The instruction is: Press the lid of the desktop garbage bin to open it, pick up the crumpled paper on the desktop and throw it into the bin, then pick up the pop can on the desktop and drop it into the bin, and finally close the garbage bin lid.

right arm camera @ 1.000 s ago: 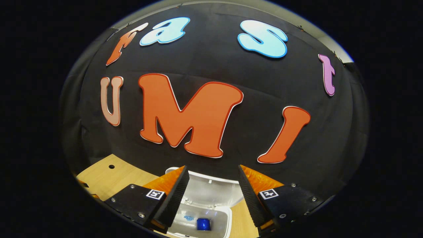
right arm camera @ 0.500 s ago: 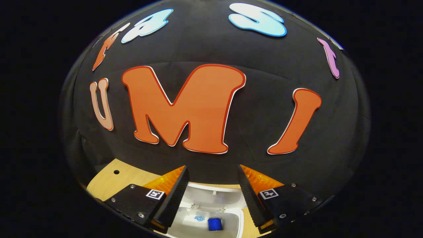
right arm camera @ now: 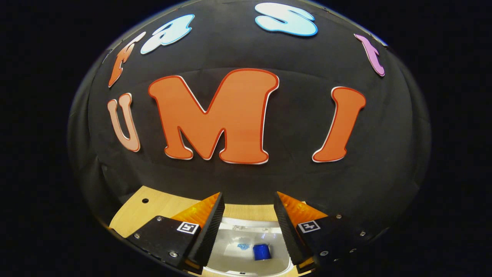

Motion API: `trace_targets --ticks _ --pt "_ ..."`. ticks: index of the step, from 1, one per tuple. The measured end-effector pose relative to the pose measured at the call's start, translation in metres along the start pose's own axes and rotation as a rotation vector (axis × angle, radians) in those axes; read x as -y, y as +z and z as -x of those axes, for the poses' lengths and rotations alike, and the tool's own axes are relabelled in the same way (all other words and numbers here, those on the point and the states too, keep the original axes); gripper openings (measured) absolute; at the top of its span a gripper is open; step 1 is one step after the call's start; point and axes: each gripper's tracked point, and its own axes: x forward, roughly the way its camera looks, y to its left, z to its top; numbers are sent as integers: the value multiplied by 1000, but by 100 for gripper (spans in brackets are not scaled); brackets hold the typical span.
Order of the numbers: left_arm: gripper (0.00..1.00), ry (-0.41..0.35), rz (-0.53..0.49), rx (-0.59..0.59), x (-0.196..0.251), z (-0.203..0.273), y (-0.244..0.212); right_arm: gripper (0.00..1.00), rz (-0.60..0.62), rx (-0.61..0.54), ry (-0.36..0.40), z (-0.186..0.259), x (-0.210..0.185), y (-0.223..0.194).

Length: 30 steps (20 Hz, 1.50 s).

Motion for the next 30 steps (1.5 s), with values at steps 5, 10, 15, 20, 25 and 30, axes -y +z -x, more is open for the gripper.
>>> trace_targets --ticks 5,10,15,20,25,30 --pt "98 -47 -25 -14 17 -11 1 78 -26 -56 -6 23 5 -42" --pt "99 -83 -54 -35 31 -19 0 78 -30 -90 -16 34 1 -83" --pt "98 -92 -76 -32 39 -20 1 78 -40 -139 -18 41 -5 -121" --pt "99 -107 -94 -51 48 -19 -4 95 -79 -181 -24 40 -9 -157" --pt "98 -102 -101 -92 54 -14 -18 98 -37 -67 -27 50 -14 -165" --pt "98 -106 -126 -121 62 -14 -27 99 -9 -8 -55 51 -13 -170"
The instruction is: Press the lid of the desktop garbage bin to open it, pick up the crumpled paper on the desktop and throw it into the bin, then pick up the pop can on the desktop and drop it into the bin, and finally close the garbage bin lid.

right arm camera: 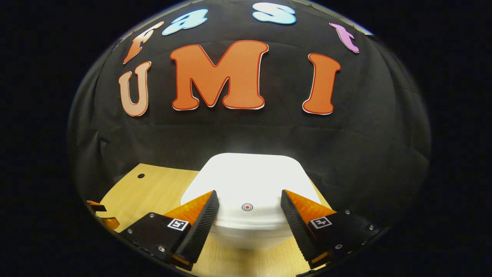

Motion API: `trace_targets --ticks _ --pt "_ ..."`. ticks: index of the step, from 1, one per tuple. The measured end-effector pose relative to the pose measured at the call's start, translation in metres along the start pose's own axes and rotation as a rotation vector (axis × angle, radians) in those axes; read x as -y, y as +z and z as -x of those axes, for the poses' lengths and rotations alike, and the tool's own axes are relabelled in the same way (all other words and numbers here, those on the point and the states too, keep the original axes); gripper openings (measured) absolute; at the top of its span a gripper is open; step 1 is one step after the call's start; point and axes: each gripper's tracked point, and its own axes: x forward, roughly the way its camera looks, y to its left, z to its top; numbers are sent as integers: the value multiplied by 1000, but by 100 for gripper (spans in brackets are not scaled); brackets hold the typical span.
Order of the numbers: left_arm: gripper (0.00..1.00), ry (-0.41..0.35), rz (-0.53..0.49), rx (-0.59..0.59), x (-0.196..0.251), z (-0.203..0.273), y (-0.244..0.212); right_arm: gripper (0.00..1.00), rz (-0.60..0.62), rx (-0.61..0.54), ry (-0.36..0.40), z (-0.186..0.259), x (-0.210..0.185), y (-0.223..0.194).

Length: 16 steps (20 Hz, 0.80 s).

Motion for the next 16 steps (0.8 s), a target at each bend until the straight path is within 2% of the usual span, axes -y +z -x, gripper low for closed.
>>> trace_targets --ticks 4,8,16 --pt "98 -24 -15 -9 10 0 -1 100 -40 0 -6 -3 0 -4" --pt "100 -45 -28 15 11 -2 8 99 -39 53 -7 -1 0 1" --pt "99 -38 -7 58 -15 -7 24 99 -41 121 23 26 -20 -2"
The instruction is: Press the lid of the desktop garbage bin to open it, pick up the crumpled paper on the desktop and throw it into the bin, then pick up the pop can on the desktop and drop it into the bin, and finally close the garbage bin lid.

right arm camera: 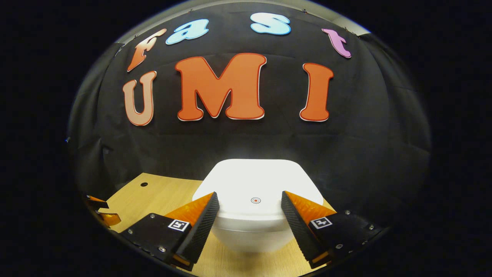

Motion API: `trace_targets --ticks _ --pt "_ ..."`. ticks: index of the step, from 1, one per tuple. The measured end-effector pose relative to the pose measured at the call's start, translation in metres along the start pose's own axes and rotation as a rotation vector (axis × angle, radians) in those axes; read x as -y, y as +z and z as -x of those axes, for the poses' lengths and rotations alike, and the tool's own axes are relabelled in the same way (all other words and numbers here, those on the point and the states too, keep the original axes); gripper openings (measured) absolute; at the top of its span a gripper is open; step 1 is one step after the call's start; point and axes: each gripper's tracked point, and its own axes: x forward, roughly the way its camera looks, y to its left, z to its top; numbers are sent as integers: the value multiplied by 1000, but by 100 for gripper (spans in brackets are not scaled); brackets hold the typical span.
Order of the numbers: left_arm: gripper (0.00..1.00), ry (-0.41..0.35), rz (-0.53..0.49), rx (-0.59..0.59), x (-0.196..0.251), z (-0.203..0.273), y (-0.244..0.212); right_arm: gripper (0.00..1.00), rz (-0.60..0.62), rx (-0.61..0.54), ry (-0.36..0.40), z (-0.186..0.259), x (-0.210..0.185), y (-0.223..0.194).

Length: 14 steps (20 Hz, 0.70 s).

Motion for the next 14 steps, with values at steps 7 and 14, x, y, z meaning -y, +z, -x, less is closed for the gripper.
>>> trace_targets --ticks 7,14 --pt "99 29 20 125 -29 -3 41 99 13 60 126 25 -65 -4" --pt "99 29 8 302 -49 14 79 99 23 48 190 33 -117 -25"
